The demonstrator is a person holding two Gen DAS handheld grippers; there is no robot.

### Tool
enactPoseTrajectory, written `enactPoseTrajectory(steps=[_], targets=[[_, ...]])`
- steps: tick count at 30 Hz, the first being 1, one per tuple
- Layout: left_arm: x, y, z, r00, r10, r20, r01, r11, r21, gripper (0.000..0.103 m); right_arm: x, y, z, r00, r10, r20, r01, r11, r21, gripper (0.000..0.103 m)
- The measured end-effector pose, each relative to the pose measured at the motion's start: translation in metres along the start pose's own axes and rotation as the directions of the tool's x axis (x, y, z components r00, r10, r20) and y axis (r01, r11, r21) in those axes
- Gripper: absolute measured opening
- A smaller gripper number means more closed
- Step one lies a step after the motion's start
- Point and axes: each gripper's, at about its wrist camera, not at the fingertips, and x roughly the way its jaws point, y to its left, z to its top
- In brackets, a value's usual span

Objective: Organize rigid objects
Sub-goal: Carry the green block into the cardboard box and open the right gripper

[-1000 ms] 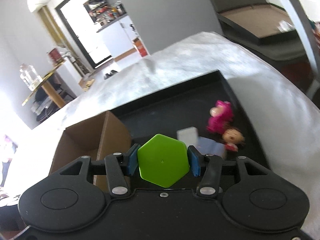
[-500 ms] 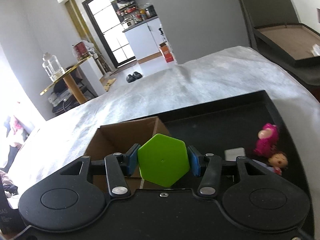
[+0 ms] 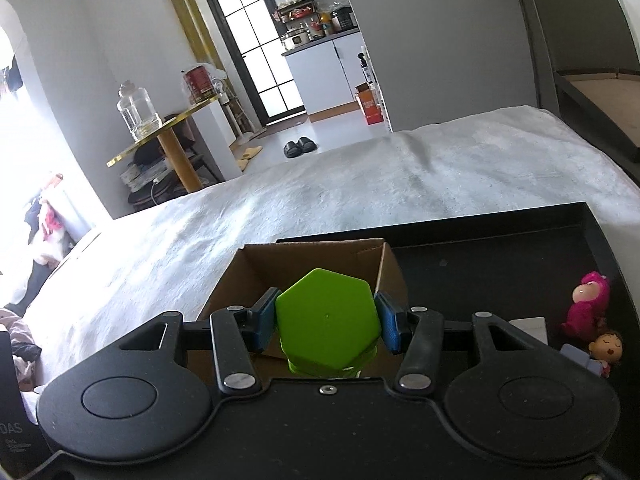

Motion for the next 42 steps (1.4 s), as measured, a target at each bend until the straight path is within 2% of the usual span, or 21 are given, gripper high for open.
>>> enactPoseTrajectory(steps=[10,17,22,28,30,33,42], targets=[[-0.001,-0.001,0.002,1.0,0.006,-0.012,-0.006,1.0,-0.014,0.009,0.008,0.012,0.007,0.998,0.055,0.0,-0.055,0.998,-0.026,0.05],[0.002,0.001,0.001,1.0,0.012,-0.025,-0.013,1.0,-0.026,0.009,0.028,0.013,0.003,0.996,0.055,-0.073,-0.058,0.998,-0.026,0.05],[0.004,0.001,0.001,0.999,0.015,-0.036,-0.016,0.999,-0.032,0.009,0.043,0.013,-0.002,0.992,0.026,-0.125,-0.028,0.999,-0.02,0.05],[0.005,0.004,0.002,0.999,0.012,-0.045,-0.014,0.999,-0.045,0.009,0.051,0.014,-0.001,0.993,0.066,-0.098,-0.065,0.998,0.01,0.05],[0.005,0.005,0.002,0.999,0.008,-0.047,-0.01,0.999,-0.053,0.011,0.054,0.015,-0.001,0.992,0.071,-0.108,-0.069,0.997,0.015,0.054],[0.006,0.002,0.004,0.998,0.022,-0.053,-0.025,0.998,-0.049,0.011,0.053,0.017,-0.001,0.989,0.076,-0.127,-0.075,0.997,0.015,0.06],[0.005,-0.003,0.005,0.997,0.043,-0.063,-0.046,0.998,-0.042,0.012,0.026,0.001,0.001,0.99,0.068,-0.124,-0.062,0.997,0.049,0.062]])
